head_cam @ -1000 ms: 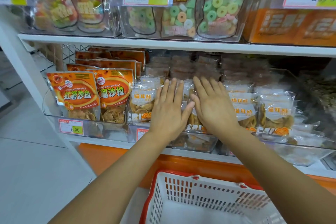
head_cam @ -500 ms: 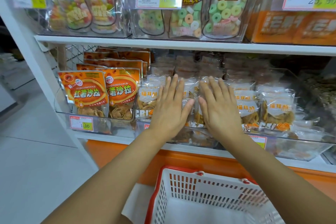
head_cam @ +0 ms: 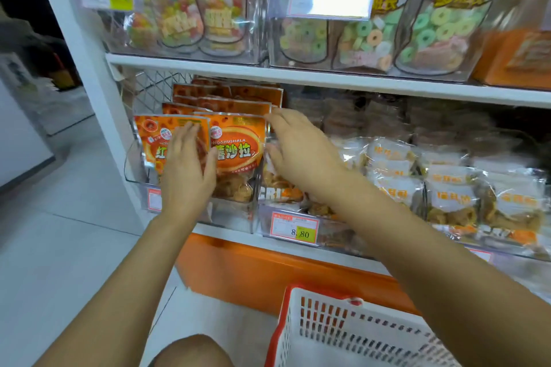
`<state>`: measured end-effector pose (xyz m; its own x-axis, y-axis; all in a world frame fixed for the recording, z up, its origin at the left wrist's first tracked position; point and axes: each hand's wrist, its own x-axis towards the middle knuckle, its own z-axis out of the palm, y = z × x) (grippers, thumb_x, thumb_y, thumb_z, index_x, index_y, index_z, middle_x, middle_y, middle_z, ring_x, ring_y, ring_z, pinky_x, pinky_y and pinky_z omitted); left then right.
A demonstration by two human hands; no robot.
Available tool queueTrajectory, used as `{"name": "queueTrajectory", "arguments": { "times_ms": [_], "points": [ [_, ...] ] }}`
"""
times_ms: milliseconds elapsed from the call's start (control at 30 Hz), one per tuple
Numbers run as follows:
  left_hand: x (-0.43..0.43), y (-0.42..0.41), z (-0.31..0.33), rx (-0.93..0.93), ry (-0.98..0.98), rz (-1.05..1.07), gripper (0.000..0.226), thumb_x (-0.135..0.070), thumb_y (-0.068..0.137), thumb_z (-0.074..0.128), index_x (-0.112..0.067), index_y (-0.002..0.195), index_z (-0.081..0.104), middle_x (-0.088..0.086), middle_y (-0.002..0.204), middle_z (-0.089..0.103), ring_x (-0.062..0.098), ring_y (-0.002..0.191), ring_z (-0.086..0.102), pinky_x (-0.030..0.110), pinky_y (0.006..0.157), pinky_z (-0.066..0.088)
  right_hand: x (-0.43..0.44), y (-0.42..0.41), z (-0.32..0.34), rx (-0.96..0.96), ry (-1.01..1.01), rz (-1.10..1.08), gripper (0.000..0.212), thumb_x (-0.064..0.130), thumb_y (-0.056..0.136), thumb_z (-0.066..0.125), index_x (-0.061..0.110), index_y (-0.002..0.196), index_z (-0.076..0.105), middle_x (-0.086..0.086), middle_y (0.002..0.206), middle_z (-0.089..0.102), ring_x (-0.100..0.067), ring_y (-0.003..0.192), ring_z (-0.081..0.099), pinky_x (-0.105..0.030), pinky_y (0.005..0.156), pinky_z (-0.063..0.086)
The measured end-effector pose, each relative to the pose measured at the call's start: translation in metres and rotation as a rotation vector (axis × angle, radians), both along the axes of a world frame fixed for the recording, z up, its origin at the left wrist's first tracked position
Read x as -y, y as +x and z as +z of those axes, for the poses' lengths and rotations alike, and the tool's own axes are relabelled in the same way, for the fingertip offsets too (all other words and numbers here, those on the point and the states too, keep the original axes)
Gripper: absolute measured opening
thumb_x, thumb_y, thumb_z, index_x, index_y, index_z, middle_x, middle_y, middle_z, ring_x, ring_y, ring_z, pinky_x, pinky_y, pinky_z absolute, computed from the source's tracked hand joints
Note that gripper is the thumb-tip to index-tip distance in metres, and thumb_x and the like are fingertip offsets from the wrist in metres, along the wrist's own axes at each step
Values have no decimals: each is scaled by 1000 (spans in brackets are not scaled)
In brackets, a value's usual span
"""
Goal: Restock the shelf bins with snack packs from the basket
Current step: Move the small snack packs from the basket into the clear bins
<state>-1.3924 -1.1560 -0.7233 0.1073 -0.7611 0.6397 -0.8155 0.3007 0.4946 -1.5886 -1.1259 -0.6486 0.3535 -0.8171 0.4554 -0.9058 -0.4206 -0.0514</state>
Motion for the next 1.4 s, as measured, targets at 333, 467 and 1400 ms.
{"name": "queueTrajectory", "arguments": {
  "times_ms": [333,467,1400],
  "points": [
    [43,20,-6,214,143,4,64,-54,98,28,-24,153,11,5,161,2,24,148,-4,47,118,2,95,62,5,-170,352,-3,60,45,95,46,26,149,27,-7,148,39,-28,132,41,-41,103,37],
    [68,14,-3,331,251,-8,61,-53,98,20,-24,153,15,8,161,5,27,148,-8,54,117,-1,103,57,-2,-260,475,-151,62,53,99,27,23,153,15,-6,159,16,-28,143,22,-41,114,19],
    [39,33,-2,347,592,-61,109,-35,80,74,-29,152,-8,3,160,-15,29,147,-7,53,118,13,54,34,-3,-183,155,-19,32,32,97,44,10,109,65,-5,104,62,-23,97,60,-35,82,50]
  ]
}}
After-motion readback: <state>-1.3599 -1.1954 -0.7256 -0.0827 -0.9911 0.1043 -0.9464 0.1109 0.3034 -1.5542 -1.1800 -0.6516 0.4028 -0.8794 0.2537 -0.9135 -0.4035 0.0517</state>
